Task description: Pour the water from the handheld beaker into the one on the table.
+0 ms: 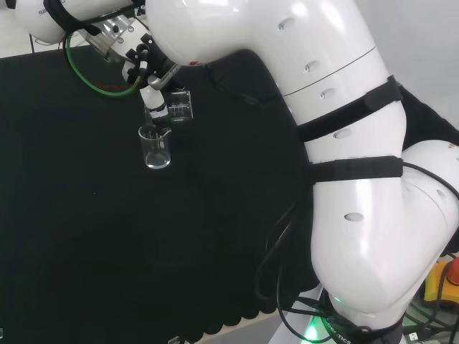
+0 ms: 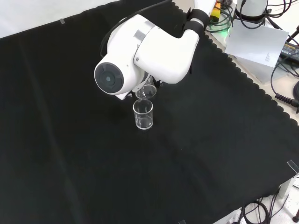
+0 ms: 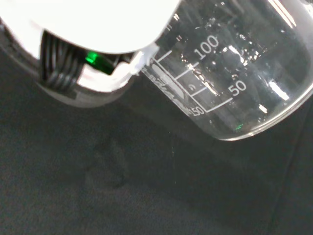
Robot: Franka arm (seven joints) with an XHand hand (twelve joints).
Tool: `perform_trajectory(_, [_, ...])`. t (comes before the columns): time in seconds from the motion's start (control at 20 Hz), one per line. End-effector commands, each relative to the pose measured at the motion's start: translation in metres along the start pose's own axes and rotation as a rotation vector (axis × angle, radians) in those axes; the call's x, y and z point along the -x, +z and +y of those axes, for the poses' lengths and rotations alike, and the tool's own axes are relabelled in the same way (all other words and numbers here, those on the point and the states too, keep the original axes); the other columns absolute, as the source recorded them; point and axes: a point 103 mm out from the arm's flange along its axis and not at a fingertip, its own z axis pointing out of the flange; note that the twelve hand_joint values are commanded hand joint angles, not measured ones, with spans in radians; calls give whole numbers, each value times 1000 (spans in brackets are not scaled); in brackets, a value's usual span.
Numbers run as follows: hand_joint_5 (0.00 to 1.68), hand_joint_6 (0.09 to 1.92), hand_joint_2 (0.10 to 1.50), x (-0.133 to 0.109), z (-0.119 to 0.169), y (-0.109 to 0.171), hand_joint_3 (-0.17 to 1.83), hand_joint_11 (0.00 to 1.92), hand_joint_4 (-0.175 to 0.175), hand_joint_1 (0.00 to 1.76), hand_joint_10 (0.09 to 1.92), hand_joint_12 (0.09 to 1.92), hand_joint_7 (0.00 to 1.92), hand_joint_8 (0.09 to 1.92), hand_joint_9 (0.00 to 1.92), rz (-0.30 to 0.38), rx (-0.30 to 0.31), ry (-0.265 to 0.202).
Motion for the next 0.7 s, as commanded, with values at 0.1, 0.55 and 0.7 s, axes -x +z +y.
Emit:
perform_trajectory(0.1, [1278, 610, 686, 0, -1, 0, 583, 1251, -175, 1308, 87, 783, 1331, 572, 1611, 0, 5, 0])
perform_trajectory(0.55, [1277, 612, 685, 1, -3, -1, 584, 1251, -175, 1308, 87, 783, 1330, 574, 1611, 9, 12, -9])
perform_trajectory(0.7, [1277, 612, 685, 3, -5, -2, 584, 1251, -175, 1308, 87, 783, 1330, 575, 1611, 20, 22, -18])
